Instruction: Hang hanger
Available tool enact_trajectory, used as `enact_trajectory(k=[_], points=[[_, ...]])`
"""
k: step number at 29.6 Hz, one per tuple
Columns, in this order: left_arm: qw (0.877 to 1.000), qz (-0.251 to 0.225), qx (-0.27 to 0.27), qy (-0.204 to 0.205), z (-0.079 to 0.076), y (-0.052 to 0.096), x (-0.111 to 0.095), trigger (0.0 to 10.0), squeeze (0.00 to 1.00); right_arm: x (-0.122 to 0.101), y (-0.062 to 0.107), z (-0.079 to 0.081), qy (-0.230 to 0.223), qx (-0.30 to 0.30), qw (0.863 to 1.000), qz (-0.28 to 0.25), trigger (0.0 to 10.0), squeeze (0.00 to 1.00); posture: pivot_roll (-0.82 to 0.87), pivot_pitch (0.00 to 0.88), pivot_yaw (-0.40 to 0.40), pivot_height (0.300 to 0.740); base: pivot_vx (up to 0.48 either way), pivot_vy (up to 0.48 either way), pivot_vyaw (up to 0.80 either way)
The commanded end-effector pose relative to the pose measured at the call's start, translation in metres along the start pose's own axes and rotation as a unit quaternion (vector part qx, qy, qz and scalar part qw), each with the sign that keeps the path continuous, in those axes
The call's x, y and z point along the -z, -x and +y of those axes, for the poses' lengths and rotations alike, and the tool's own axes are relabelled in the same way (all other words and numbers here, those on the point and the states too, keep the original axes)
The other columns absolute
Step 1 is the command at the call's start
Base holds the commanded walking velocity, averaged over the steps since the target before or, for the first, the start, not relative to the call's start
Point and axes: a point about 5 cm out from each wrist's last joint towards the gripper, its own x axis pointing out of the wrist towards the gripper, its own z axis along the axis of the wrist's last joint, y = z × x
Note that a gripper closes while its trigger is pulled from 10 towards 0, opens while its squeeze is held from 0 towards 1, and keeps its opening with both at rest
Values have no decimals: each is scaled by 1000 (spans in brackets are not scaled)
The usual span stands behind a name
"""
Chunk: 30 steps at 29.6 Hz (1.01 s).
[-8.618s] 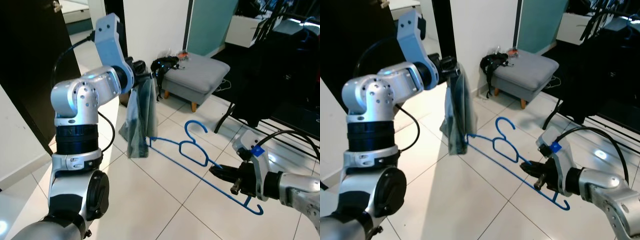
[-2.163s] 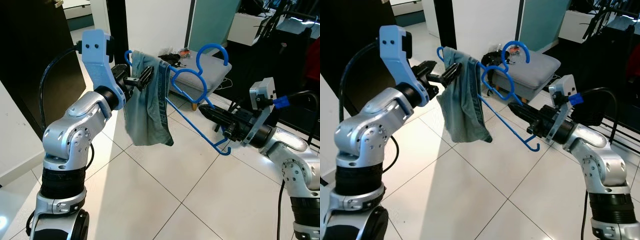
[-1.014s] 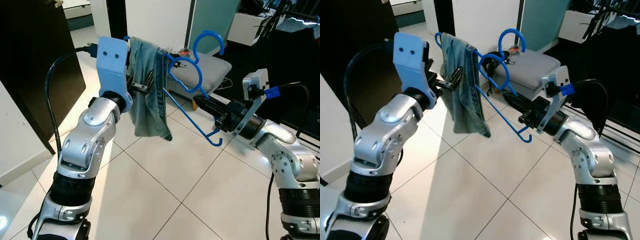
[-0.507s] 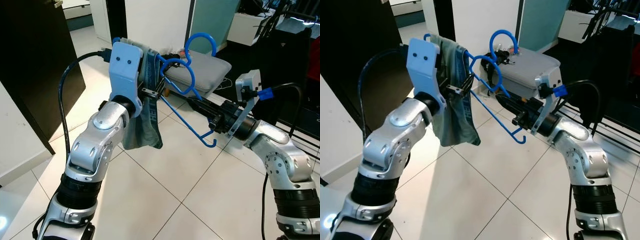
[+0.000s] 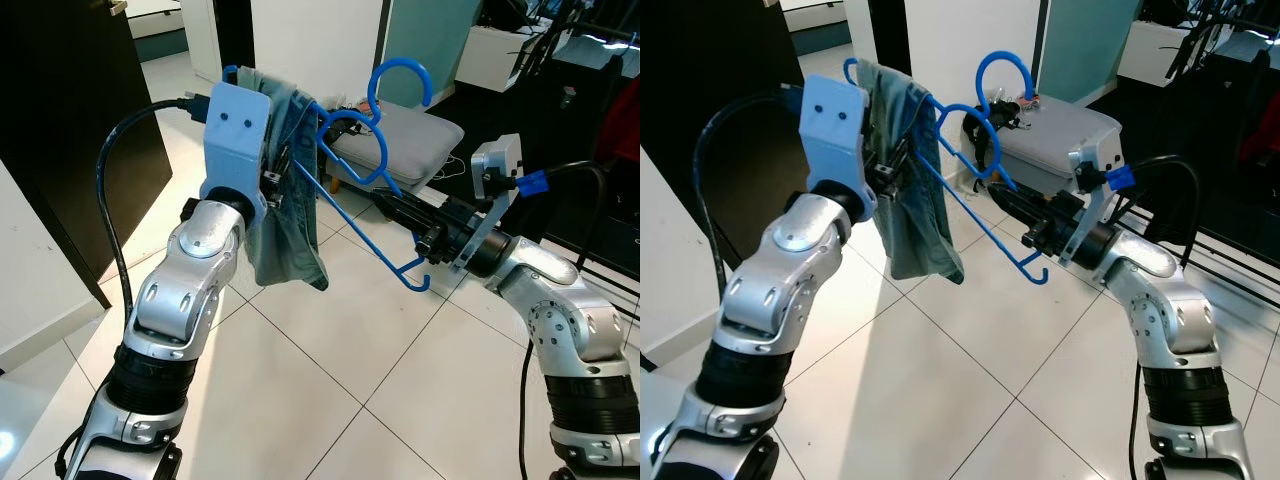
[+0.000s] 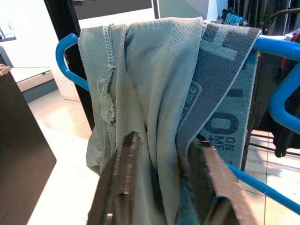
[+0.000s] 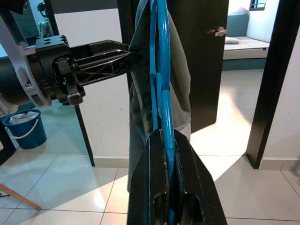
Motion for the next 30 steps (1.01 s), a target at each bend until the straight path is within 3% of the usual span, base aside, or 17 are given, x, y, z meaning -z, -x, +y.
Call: enact_trajectory(k=[1, 14, 16, 18, 19, 25, 27, 28, 29, 30], points=[[1000, 4, -8, -10, 2, 0, 1, 0, 0, -7, -2, 5, 7, -13, 1000, -11, 10000, 0, -8, 91, -12, 740, 0, 0, 0], [1000, -1, -26, 6, 9, -2, -1, 0, 0, -5, -3, 3, 12, -5, 1000, -5, 10000, 0, -5, 86, -13, 740, 0, 0, 0], [996, -39, 30, 72, 4, -3, -20, 0, 0, 1, -4, -6, 19, 35, 999, 18, 10000, 0, -4, 83, -16, 740, 0, 0, 0], [993, -52, 52, 90, 2, -3, -26, 0, 0, 4, -5, -9, 20, 49, 998, 26, 10000, 0, -4, 83, -16, 740, 0, 0, 0], [989, -67, 78, 106, 1, -3, -34, 1020, 0, 8, -5, -13, 20, 67, 997, 40, 10000, 0, -2, 84, -18, 740, 0, 0, 0], [982, -93, 125, 102, 1, 0, -50, 1608, 0, 18, -5, -22, 14, 109, 991, 72, 10000, 0, 2, 86, -18, 740, 0, 0, 0], [981, -86, 147, 93, -1, 1, -50, 3529, 0, 20, -5, -24, 12, 118, 990, 74, 10000, 0, 6, 88, -18, 740, 0, 0, 0], [981, -86, 147, 93, -1, 1, -50, 3529, 0, 20, -5, -24, 12, 118, 990, 74, 10000, 0, 6, 88, -18, 740, 0, 0, 0], [981, -74, 161, 83, -6, 2, -44, 4627, 0, 19, -6, -24, 11, 119, 990, 71, 10000, 0, 3, 90, -17, 740, 0, 0, 0], [978, -55, 185, 76, -15, 6, -34, 6745, 0, 17, -6, -24, 10, 117, 991, 65, 10000, 0, 4, 91, -17, 740, 0, 0, 0]])
